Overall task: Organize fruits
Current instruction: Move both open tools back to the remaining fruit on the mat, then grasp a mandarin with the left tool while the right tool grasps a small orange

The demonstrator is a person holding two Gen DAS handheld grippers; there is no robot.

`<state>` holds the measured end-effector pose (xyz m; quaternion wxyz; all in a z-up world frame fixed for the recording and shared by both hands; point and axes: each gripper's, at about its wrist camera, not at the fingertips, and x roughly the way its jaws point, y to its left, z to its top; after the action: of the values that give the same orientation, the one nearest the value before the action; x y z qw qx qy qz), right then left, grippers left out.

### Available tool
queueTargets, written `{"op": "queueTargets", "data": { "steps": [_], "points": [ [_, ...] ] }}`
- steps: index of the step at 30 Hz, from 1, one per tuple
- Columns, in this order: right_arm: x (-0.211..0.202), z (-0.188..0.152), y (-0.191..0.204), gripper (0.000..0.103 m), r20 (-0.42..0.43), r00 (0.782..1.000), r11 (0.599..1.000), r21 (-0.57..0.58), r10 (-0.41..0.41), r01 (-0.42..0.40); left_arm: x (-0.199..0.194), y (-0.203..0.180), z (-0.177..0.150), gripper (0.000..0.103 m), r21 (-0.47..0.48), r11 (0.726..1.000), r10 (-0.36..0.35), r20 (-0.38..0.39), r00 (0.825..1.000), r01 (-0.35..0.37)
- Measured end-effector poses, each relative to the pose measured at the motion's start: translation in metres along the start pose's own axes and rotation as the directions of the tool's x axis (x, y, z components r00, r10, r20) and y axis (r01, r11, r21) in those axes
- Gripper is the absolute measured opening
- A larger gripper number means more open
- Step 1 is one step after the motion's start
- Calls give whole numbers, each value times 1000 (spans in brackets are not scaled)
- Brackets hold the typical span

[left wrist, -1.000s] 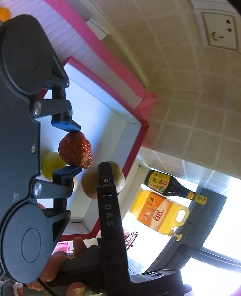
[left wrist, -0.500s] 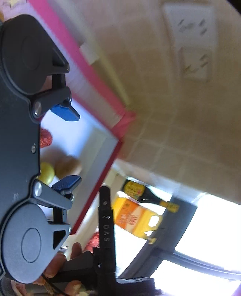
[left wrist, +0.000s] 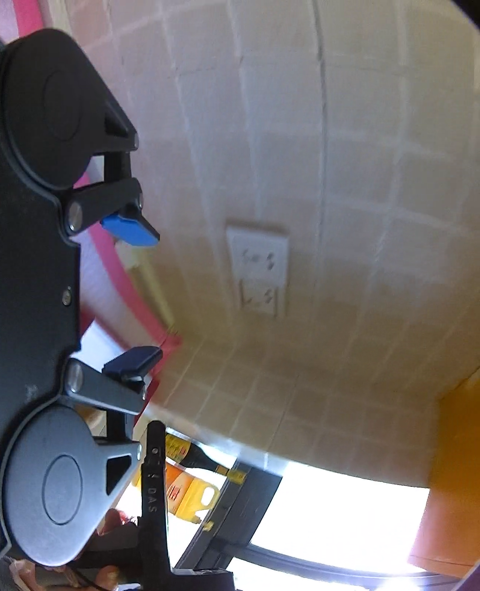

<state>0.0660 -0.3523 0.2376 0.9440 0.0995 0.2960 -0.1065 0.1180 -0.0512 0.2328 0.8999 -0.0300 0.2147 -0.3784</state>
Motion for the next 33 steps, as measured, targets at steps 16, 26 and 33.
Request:
{"op": "queueTargets", "data": {
  "steps": [16,26,33],
  "points": [
    [98,-96,69,52,-370,922,983,-88,115,-158,39,35,-127,75,-96,994,25,-322,946,-59],
    [127,-131,78,50,-451,886,979,-109,108,-175,76,39,-163,77,-134,986,28,-445,895,-98],
    [148,-140,82,42,-477,872,978,-108,107,-179,97,33,-173,77,-99,989,53,-468,882,-112]
  ]
}}
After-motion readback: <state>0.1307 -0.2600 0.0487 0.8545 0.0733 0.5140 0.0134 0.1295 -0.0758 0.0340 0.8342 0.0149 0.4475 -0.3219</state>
